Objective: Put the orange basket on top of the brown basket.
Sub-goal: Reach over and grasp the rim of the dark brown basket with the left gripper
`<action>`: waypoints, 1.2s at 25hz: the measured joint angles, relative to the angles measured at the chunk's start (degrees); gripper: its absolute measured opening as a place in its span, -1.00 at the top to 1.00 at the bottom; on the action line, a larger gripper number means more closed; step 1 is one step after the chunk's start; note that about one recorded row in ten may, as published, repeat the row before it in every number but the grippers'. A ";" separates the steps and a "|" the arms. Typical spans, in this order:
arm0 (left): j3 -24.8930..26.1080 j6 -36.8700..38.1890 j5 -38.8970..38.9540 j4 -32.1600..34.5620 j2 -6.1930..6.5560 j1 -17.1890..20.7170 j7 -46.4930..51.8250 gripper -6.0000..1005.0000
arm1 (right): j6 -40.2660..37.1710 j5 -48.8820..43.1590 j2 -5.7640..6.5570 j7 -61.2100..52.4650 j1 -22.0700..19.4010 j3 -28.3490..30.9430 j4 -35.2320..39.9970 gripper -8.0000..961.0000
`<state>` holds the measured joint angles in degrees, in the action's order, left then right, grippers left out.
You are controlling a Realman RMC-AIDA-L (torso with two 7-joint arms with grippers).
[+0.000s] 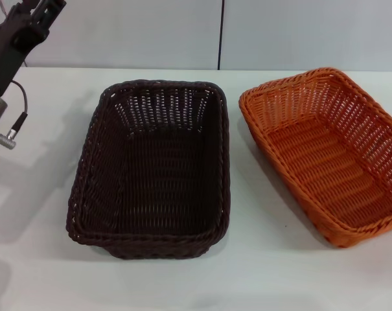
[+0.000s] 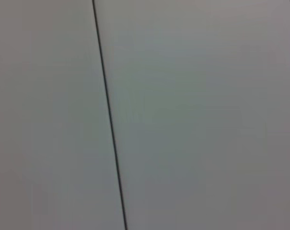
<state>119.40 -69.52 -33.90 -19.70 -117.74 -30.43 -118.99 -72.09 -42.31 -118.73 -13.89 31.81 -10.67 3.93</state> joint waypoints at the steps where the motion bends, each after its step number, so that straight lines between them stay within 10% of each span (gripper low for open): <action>1: -0.90 1.71 0.00 -1.33 0.20 0.38 1.42 -0.67 | 0.15 0.03 0.00 0.00 -0.05 0.36 -0.01 -0.70; 17: -3.86 14.67 -11.24 -14.39 2.42 3.04 20.17 -0.65 | 5.50 0.04 0.17 0.00 0.23 1.00 0.02 -0.70; 25: -3.74 14.43 -44.34 -27.46 10.38 2.55 59.86 -0.63 | 5.62 0.04 0.18 0.00 0.27 0.83 -0.05 -0.70; 27: -3.74 14.43 -44.34 -27.46 10.38 2.55 59.86 -0.63 | 5.66 0.04 0.17 0.00 0.04 0.87 -0.06 -0.70; 28: -3.08 9.34 -57.69 -33.14 13.05 2.12 73.58 -0.63 | 5.69 0.04 0.17 0.00 -0.09 0.95 -0.01 -0.70; 30: -1.87 3.64 -67.47 -38.80 14.50 1.88 82.50 -0.62 | 5.72 0.04 0.17 0.00 -0.34 0.96 0.14 -0.70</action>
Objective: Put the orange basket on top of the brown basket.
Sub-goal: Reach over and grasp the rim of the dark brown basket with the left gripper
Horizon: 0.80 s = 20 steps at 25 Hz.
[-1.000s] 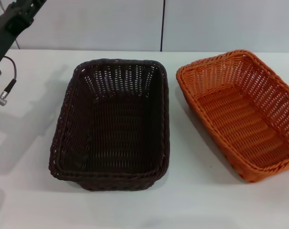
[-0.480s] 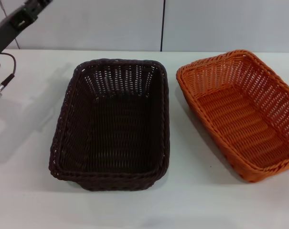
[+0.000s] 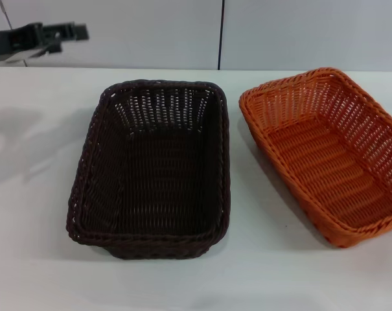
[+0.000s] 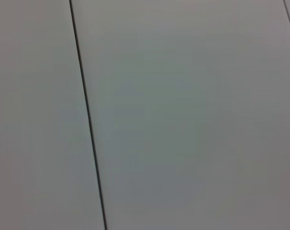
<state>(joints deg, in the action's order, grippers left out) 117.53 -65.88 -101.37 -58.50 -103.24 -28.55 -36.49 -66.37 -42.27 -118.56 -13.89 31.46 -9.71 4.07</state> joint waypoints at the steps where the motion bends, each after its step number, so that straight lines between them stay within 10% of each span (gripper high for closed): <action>1: 0.52 -1.91 -2.90 -1.96 0.24 -0.05 3.00 -0.62 | 0.06 0.00 0.00 0.00 -0.14 0.02 0.06 -0.70; 8: 3.41 -18.80 -32.26 -15.43 -3.70 -4.37 19.68 -0.61 | 2.90 -0.01 0.13 0.00 -0.05 0.05 0.74 -0.70; 13: 5.46 -23.27 -43.35 -15.85 -9.45 -7.74 19.69 -0.60 | 3.98 -0.01 0.42 0.00 0.41 0.04 0.82 -0.70; 20: 5.25 -21.51 -48.72 -15.78 -12.64 -8.02 19.66 -0.59 | 4.30 -0.01 0.67 0.00 0.80 -0.27 0.57 -0.70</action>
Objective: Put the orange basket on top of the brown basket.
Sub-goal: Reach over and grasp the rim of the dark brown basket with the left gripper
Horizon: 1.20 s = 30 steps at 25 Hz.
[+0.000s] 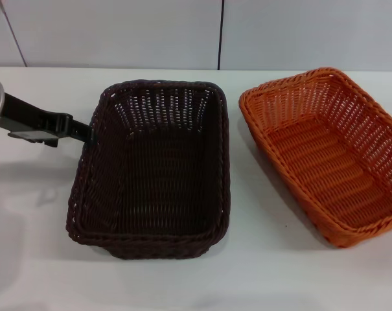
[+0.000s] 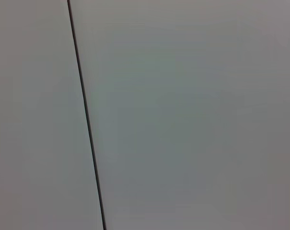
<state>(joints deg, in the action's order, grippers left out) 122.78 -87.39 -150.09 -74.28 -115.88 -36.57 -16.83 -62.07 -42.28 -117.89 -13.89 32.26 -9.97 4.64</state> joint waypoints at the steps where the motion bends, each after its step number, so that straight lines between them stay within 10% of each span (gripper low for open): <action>1: -0.06 0.24 -0.28 0.13 -0.19 0.06 -0.01 -0.59 | 0.03 0.00 0.00 0.00 -0.01 -0.02 -0.04 -0.70; 18: -1.53 3.06 -1.62 3.78 -1.63 0.08 -2.50 -0.55 | 0.92 0.00 -0.26 0.00 -0.62 0.31 -0.15 -0.70; 30: -1.87 1.82 -1.80 0.77 -1.57 -0.24 -2.73 0.38 | 1.59 0.00 -0.32 0.00 -0.89 0.43 0.30 -0.70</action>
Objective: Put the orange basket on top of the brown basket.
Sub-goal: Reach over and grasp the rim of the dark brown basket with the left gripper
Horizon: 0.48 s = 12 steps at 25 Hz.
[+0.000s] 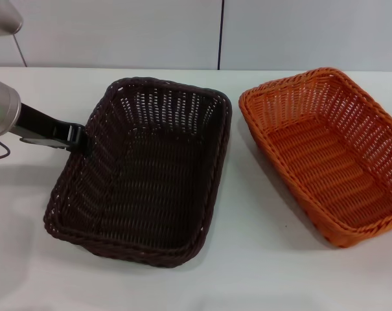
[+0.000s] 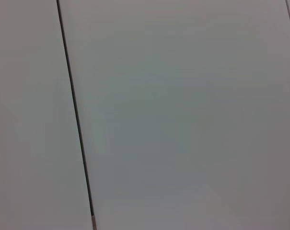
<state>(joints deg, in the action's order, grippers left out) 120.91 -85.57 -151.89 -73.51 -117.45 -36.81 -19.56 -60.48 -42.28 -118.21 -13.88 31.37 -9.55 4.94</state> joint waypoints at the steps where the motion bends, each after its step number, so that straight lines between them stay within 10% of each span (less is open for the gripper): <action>1: 0.00 0.00 0.00 0.00 0.00 0.00 0.00 0.41 | 0.00 0.00 0.00 0.00 0.00 0.00 0.00 -0.70; 12: 4.49 -8.27 0.64 -8.87 0.82 -2.15 -5.61 0.57 | 0.12 0.00 0.23 0.00 0.36 0.76 0.16 -0.70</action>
<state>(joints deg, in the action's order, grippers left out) 125.39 -93.84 -151.25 -82.37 -116.63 -38.97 -25.18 -60.36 -42.28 -117.98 -13.89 31.74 -8.79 5.10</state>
